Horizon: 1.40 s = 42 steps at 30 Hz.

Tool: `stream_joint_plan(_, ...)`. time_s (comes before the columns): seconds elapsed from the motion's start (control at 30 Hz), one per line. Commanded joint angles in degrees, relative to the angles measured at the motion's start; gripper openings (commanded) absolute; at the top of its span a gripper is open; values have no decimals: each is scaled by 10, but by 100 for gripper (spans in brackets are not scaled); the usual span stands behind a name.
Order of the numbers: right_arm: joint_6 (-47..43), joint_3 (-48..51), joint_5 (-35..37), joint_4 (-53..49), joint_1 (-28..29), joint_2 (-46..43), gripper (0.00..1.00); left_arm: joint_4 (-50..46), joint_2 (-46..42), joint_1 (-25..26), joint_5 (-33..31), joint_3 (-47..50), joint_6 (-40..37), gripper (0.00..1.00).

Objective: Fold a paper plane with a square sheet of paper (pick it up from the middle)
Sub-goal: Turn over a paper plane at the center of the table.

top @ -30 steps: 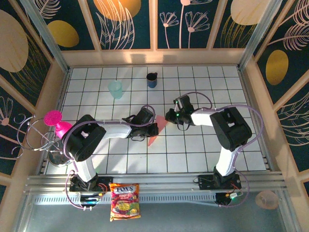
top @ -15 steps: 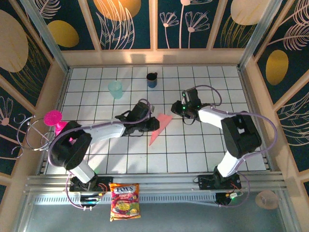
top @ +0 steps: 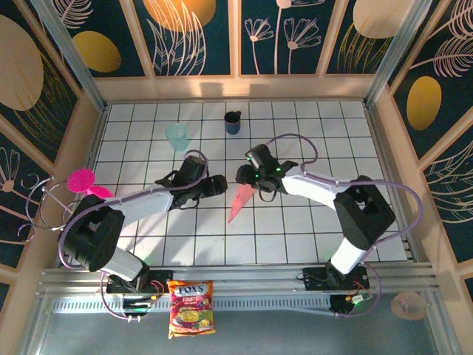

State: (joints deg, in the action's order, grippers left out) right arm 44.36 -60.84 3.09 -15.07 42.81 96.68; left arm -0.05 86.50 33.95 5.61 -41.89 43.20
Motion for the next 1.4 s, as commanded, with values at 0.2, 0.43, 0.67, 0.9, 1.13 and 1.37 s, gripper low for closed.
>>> stream_joint_plan(0.2, 34, -75, 59, -68, 29, 80, 74, 14, -21, -20, -36, 56, -7, 93)
stream_joint_plan(0.43, 61, -54, 87, -84, 31, 62, 67, 10, -23, -20, -44, 47, -15, 97)
stream_joint_plan(0.67, 80, -23, 91, -85, 31, 33, 57, 6, -11, -20, -33, 29, -19, 99)
stream_joint_plan(0.9, 91, 1, 69, -70, 31, 18, 48, -2, -12, -20, -35, 21, -20, 99)
stream_joint_plan(1.13, 125, 54, 35, -22, 29, -12, 43, -6, -4, -20, -31, 16, -17, 99)
stream_joint_plan(1.37, 142, 87, 9, 19, 14, -25, 36, -5, -1, -20, -27, 13, -14, 99)
